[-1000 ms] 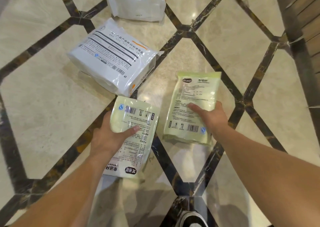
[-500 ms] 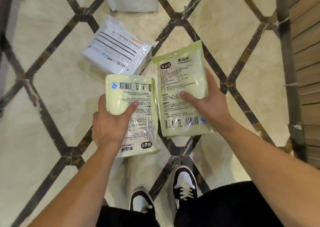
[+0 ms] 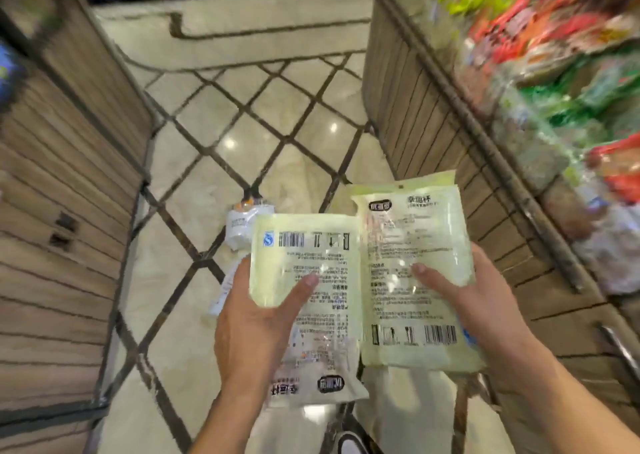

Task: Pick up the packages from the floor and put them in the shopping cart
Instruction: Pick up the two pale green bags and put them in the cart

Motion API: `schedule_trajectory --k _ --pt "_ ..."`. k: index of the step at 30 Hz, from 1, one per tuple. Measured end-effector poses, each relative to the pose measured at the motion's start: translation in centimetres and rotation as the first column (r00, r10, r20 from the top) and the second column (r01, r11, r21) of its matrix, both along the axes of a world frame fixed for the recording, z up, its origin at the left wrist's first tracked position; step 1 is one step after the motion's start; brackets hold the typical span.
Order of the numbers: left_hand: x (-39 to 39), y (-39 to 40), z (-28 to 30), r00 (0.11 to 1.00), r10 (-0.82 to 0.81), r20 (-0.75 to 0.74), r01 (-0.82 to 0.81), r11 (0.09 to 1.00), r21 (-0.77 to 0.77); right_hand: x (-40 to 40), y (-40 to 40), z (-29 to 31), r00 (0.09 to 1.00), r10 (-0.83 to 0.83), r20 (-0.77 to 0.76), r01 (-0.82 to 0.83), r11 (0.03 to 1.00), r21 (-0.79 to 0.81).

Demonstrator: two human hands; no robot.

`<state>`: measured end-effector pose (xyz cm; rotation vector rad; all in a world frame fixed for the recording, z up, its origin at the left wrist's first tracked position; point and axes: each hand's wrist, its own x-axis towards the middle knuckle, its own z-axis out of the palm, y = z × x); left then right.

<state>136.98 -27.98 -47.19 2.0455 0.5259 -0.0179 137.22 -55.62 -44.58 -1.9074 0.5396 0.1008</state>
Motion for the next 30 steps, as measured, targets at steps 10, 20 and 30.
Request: schedule_trajectory --k 10,20,30 --pt "0.3 -9.7 29.1 0.833 -0.444 0.331 0.478 0.878 -0.025 -13.7 -6.9 27.6 0.892 -0.323 0.317 0.328 0.944 0.039" --pt "-13.9 -23.4 42.3 0.377 -0.782 0.497 0.867 0.486 0.107 -40.3 -8.7 41.1 0.532 -0.664 0.525 0.765 0.643 0.038" --pt "-42.1 -31.2 46.7 -0.089 -0.837 0.54 0.989 -0.01 0.147 -73.9 -2.7 44.1 0.12 -0.807 0.578 0.978 0.196 0.07"
